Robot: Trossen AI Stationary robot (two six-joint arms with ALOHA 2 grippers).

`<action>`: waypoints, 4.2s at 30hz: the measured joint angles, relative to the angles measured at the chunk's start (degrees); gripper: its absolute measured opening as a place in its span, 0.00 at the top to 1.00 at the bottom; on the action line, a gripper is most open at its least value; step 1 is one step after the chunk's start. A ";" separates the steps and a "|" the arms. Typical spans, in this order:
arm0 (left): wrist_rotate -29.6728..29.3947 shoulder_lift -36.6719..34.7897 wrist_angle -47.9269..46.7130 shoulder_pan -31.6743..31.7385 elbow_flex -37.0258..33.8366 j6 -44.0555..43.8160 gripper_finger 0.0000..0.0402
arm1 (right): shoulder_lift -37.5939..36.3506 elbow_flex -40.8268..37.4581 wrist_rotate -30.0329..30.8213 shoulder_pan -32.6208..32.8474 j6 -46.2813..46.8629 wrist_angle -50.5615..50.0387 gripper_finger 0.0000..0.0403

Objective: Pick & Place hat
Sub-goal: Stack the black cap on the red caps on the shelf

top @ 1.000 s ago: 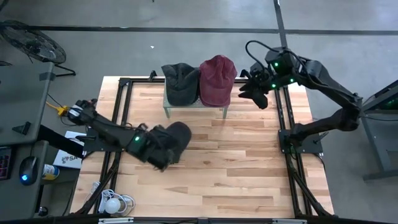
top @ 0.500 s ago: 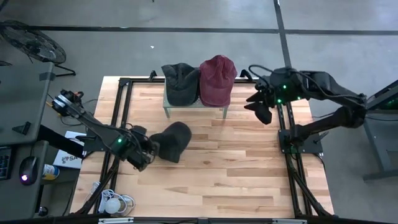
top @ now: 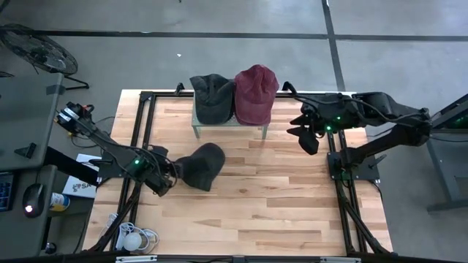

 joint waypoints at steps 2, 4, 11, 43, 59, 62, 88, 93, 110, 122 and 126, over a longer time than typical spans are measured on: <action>0.94 -0.01 2.21 0.00 -1.31 0.58 0.37 | 0.00 0.01 0.37 0.48 0.17 0.69 0.61; 1.76 -0.01 4.60 0.00 -2.79 0.58 0.33 | 0.00 0.00 0.50 0.72 0.57 1.16 0.61; -0.03 -0.01 8.81 0.00 -6.24 -0.04 0.29 | 0.02 0.00 1.12 0.74 1.26 1.55 0.61; -3.89 0.78 42.58 -0.02 -12.09 11.43 0.98 | 0.02 0.00 1.96 0.74 2.77 1.53 0.61; -4.03 0.78 81.10 -0.02 -12.07 37.05 1.00 | 0.02 0.00 2.38 5.46 5.62 1.53 0.61; -4.67 0.78 87.90 -0.02 -12.02 41.81 1.00 | 0.04 0.00 4.14 6.94 7.07 1.53 0.61; 0.92 0.78 84.97 -0.02 3.53 58.96 1.00 | 9.26 0.00 14.98 22.93 11.64 13.68 0.61; 2.61 0.78 84.14 -0.02 7.03 62.59 1.00 | 9.65 0.00 15.17 26.06 9.26 20.02 0.61; 2.36 0.78 81.26 -0.02 19.66 80.54 1.00 | 10.05 0.00 32.80 35.96 -18.78 39.88 0.61; -7.13 1.23 80.80 4.57 26.00 97.88 1.00 | 15.99 0.00 31.89 32.32 -41.71 49.85 0.61; -5.39 1.68 81.03 8.98 26.40 98.11 1.00 | 17.13 0.00 35.19 30.09 -43.19 52.79 0.61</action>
